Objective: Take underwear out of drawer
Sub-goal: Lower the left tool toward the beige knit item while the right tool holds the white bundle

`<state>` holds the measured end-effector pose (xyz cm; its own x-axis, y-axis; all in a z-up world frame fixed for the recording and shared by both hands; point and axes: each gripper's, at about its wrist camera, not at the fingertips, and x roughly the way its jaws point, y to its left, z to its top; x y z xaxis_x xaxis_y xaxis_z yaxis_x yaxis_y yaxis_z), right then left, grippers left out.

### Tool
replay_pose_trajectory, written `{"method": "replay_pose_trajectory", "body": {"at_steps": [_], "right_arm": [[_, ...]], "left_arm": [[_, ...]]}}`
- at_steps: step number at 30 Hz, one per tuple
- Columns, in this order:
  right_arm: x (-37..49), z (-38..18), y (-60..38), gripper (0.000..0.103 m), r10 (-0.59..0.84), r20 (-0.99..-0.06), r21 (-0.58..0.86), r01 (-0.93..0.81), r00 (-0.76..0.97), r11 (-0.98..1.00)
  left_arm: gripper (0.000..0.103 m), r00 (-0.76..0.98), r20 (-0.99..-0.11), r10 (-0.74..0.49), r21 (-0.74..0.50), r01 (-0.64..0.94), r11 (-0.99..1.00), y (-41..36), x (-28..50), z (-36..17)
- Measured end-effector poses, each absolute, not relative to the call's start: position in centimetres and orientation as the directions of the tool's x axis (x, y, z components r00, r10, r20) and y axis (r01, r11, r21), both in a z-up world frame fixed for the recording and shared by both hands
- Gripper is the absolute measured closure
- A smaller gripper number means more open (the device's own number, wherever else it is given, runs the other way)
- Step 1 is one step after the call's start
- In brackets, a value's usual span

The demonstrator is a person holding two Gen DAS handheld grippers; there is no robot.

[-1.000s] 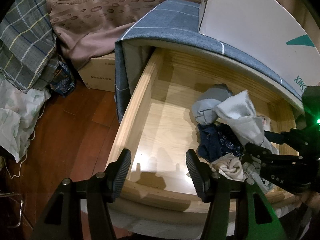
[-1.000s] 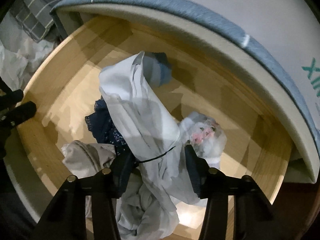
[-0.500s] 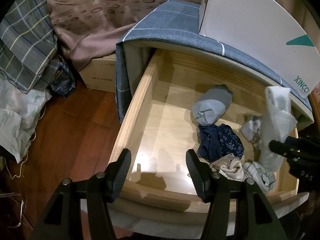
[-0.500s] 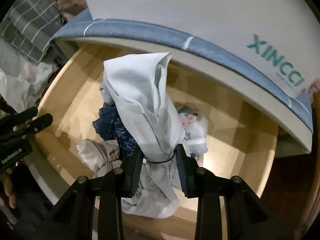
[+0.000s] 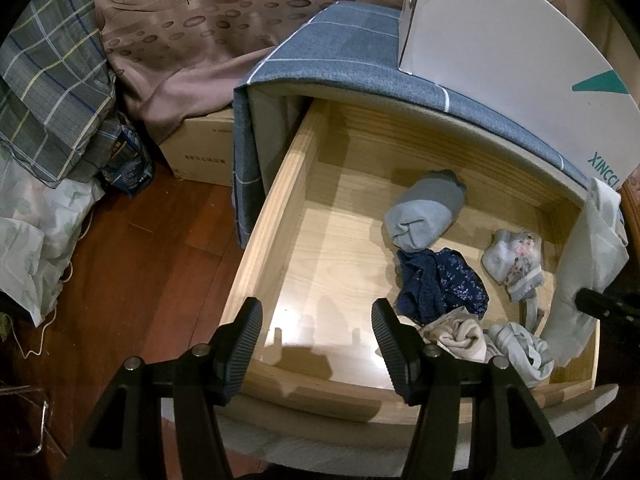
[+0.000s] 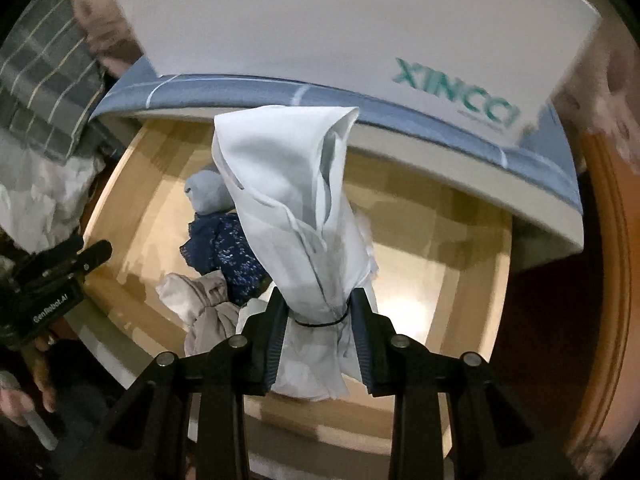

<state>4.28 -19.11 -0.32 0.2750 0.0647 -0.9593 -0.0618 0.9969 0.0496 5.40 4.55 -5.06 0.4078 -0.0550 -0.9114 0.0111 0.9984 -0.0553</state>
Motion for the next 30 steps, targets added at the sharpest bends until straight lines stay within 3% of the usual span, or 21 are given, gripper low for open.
{"method": "replay_pose_trajectory", "body": {"at_steps": [15,24,30], "right_arm": [[3.6,-5.9,-24.1,0.071,0.064,-0.988,0.086,0.147,0.143,0.985],[3.7,-7.8,-25.1,0.066,0.08,-0.993,0.093,0.148,0.088,0.985],[3.8,-8.6,-24.8,0.058,0.067,-0.996,0.075,0.117,0.067,0.99]], "left_arm": [[0.045,0.397,-0.917,-0.037,-0.034,0.016,0.999,4.5,5.3,-5.2],[0.045,0.381,-0.923,-0.044,-0.01,0.092,0.996,3.2,4.8,-5.4],[0.045,0.304,-0.946,-0.115,-0.068,0.158,0.985,2.4,4.9,-6.0]]}}
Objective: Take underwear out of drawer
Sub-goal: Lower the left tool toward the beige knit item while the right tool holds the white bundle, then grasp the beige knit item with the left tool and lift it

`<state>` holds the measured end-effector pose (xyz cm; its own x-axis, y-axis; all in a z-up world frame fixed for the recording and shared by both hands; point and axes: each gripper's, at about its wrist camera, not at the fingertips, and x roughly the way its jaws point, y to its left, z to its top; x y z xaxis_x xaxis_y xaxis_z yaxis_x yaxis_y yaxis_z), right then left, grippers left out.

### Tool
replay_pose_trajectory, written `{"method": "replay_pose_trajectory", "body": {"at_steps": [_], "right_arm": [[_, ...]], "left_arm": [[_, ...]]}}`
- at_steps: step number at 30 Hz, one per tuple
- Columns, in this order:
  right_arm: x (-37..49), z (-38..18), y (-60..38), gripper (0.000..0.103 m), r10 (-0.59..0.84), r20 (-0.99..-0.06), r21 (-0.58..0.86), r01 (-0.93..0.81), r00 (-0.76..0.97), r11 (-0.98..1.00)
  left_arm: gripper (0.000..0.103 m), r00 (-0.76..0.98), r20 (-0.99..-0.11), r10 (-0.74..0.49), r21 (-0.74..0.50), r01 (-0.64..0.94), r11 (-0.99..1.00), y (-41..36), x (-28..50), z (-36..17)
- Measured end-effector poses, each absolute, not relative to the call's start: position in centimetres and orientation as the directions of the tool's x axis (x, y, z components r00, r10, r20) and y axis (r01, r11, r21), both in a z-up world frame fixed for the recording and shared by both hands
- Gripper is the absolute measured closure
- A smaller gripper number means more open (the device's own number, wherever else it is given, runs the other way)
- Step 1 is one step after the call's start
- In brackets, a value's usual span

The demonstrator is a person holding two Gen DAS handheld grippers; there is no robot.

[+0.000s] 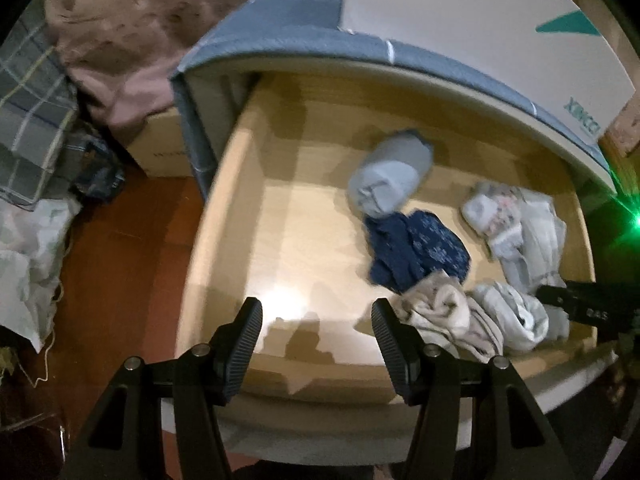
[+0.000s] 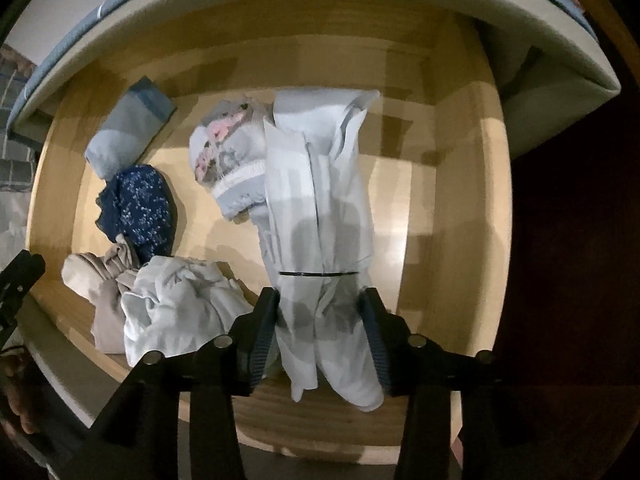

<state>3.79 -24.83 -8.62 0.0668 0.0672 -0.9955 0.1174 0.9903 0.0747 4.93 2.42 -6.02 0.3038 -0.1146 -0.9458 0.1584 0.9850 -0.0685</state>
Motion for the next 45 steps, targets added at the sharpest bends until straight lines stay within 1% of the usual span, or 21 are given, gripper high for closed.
{"method": "replay_pose_trajectory", "body": {"at_steps": [3,5,7,11,14,16,19,20,25,30,33,37,40,42,45], "right_arm": [[3.8,-9.4,-24.4,0.057,0.042,-0.998,0.047,0.106,0.052,0.993],[3.7,-9.9,-24.4,0.059,-0.003,-0.999,0.002,0.094,0.045,0.996],[3.7,-10.1,-24.0,0.058,-0.01,-0.999,-0.007,0.08,0.047,0.997],[3.3,-9.9,-24.2,0.066,-0.009,-0.998,-0.004,0.083,0.069,0.997],[2.3,-9.4,-24.6,0.067,0.009,-0.996,0.017,0.095,0.089,0.995],[1.5,-9.2,-24.7,0.067,0.013,-0.995,0.023,0.097,0.099,0.995],[1.4,-9.2,-24.9,0.067,0.014,-0.995,0.024,0.098,0.102,0.995],[1.3,-9.1,-24.9,0.067,0.016,-0.994,0.026,0.097,0.104,0.995],[1.6,-9.1,-24.8,0.066,0.018,-0.994,0.028,0.097,0.106,0.995],[1.7,-9.2,-24.8,0.066,0.019,-0.994,0.03,0.098,0.108,0.995],[1.7,-9.1,-24.7,0.066,0.021,-0.994,0.032,0.099,0.11,0.995],[1.7,-9.0,-24.9,0.066,0.022,-0.994,0.033,0.099,0.11,0.995],[1.7,-8.8,-24.9,0.066,0.022,-0.993,0.033,0.098,0.112,0.995],[1.8,-8.6,-24.9,0.065,0.022,-0.993,0.033,0.097,0.112,0.995],[1.8,-8.7,-24.9,0.065,0.023,-0.993,0.034,0.097,0.113,0.995]], "left_arm": [[0.045,0.238,-0.956,-0.169,-0.125,0.188,0.974,2.0,5.1,-6.3],[0.045,0.185,-0.96,-0.211,-0.178,0.177,0.968,1.7,5.3,-6.5],[0.045,0.148,-0.959,-0.241,-0.217,0.165,0.962,1.2,5.5,-6.5],[0.043,0.084,-0.959,-0.271,-0.256,0.157,0.954,-0.2,5.6,-6.6],[0.043,0.042,-0.959,-0.28,-0.271,0.144,0.952,-1.2,5.9,-6.8],[0.043,0.007,-0.95,-0.312,-0.309,0.121,0.943,-1.8,6.2,-7.0],[0.043,-0.024,-0.922,-0.385,-0.386,0.028,0.922,-1.9,6.9,-7.4],[0.041,-0.022,-0.92,-0.391,-0.392,0.008,0.92,-1.9,7.2,-7.5],[0.04,-0.06,-0.92,-0.386,-0.385,-0.025,0.922,-2.8,7.6,-8.1],[0.04,-0.117,-0.946,-0.303,-0.308,0.027,0.951,-4.6,7.6,-9.1],[0.04,-0.162,-0.944,-0.286,-0.297,0.047,0.954,-5.5,7.7,-10.1],[0.039,-0.193,-0.934,-0.3,-0.306,0.0,0.952,-6.2,8.4,-11.7],[0.036,-0.2,-0.938,-0.282,-0.285,-0.016,0.958,-6.7,8.9,-12.4],[0.033,-0.197,-0.948,-0.25,-0.25,-0.025,0.968,-7.1,9.1,-12.8],[0.032,-0.191,-0.96,-0.206,-0.203,-0.035,0.979,-7.5,9.3,-13.2]]}}
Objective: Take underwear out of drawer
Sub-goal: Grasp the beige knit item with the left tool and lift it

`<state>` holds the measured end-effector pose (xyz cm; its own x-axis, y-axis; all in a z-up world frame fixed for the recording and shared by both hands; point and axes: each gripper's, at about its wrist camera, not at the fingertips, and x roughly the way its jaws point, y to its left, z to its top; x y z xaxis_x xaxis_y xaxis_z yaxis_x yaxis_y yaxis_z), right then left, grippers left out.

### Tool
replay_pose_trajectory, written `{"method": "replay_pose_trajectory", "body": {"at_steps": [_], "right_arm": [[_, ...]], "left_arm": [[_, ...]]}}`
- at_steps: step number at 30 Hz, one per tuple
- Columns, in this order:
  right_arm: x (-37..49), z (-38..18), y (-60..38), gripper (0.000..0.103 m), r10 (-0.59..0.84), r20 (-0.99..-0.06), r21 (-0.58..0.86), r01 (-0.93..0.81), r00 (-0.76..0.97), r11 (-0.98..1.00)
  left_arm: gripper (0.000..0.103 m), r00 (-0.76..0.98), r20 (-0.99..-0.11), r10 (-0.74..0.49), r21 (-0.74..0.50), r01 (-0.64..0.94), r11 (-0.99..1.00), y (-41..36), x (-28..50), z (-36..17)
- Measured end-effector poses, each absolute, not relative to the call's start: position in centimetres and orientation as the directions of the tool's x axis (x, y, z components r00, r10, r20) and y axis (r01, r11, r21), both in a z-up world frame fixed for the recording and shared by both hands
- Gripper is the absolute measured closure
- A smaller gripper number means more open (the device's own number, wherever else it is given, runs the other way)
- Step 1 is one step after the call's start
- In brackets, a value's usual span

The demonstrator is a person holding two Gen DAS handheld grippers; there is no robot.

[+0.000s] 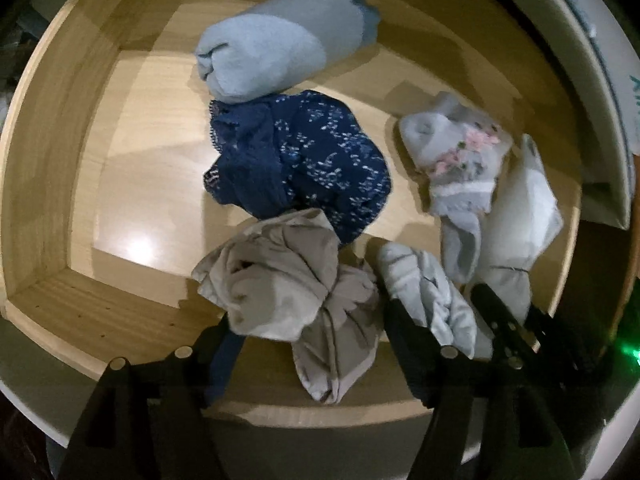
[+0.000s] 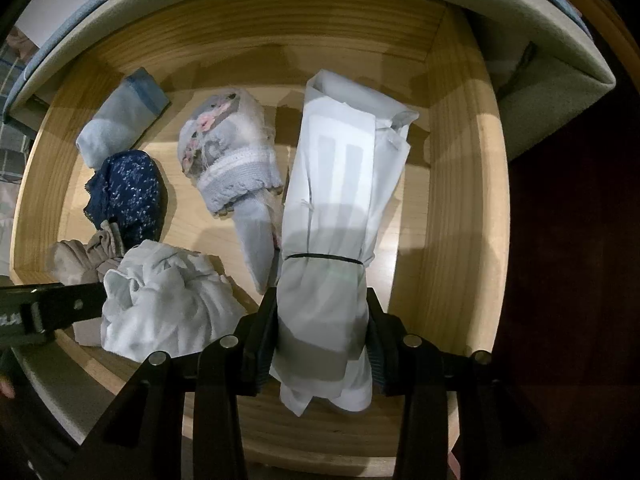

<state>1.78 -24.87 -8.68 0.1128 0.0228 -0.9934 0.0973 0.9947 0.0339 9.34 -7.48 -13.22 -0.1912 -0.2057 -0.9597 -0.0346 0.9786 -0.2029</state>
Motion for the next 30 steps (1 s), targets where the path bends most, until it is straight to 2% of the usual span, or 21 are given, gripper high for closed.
{"method": "replay_pose_trajectory", "body": {"at_steps": [7,15,18,30], "right_arm": [[1.7,-8.8,-25.0,0.065,0.029,-0.993,0.04,0.098,0.117,0.994],[1.7,-8.7,-25.1,0.065,0.032,-0.992,0.044,0.1,0.12,0.994],[1.7,-8.7,-25.1,0.065,0.032,-0.992,0.044,0.101,0.12,0.994],[1.7,-8.8,-25.2,0.065,0.035,-0.992,0.048,0.102,0.123,0.994]], "left_arm": [[0.032,-0.183,-0.971,-0.153,-0.15,-0.032,0.988,-8.3,9.9,-14.4],[0.052,-0.162,-0.971,-0.175,-0.179,0.01,0.984,-9.4,8.6,-14.0],[0.055,-0.156,-0.973,-0.17,-0.177,0.03,0.984,-9.2,8.2,-13.3],[0.056,-0.072,-0.986,-0.147,-0.157,0.156,0.975,-9.7,7.2,-9.8]]}}
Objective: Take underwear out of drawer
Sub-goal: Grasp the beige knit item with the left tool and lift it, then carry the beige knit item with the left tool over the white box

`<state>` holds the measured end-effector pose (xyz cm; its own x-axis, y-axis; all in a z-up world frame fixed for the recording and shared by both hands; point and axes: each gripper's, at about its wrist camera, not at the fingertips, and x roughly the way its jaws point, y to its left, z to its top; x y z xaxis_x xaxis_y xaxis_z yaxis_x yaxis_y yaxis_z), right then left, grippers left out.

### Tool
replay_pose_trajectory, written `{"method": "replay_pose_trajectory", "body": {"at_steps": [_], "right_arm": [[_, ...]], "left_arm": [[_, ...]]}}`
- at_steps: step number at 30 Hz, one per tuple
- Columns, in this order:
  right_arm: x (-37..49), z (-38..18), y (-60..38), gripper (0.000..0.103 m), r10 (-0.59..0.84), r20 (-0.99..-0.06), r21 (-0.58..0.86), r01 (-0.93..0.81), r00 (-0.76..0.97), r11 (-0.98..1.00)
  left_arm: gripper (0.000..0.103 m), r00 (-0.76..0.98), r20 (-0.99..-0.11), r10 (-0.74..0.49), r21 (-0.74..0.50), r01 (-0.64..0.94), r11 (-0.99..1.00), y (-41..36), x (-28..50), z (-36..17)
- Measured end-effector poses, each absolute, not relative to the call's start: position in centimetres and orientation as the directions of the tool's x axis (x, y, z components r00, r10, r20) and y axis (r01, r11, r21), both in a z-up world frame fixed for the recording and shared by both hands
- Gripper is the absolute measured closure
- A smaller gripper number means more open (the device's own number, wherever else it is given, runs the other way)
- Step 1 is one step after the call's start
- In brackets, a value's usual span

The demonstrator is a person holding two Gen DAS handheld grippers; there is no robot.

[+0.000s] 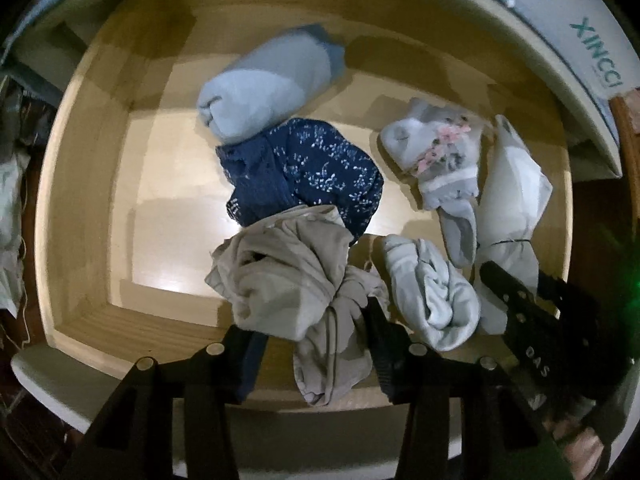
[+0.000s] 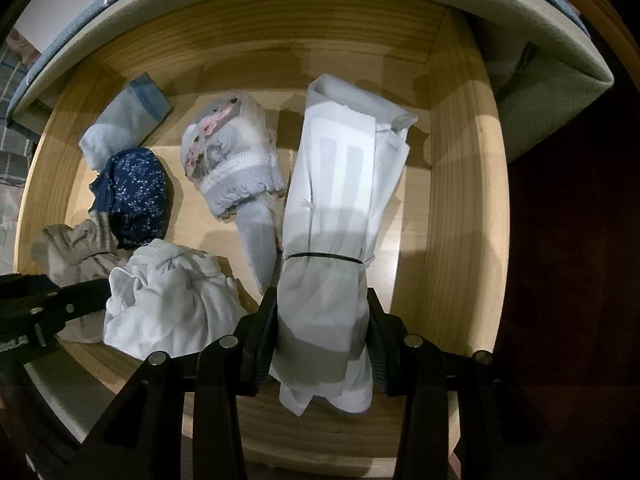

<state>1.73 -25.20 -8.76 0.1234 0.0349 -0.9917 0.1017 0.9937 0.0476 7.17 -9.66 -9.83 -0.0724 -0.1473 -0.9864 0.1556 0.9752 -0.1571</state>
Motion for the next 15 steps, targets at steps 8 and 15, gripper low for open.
{"method": "replay_pose_trajectory", "body": {"at_steps": [8,15], "right_arm": [[1.8,-8.8,-25.2,0.065,0.036,-0.992,0.048,0.101,0.124,0.994],[1.9,-8.8,-25.1,0.065,0.033,-0.992,0.045,0.099,0.123,0.994]], "left_arm": [[0.056,0.007,-0.991,-0.136,-0.131,0.225,0.966,-8.5,5.9,-6.6],[0.056,0.13,-0.985,-0.115,-0.063,0.348,0.935,-6.9,4.1,-3.8]]}}
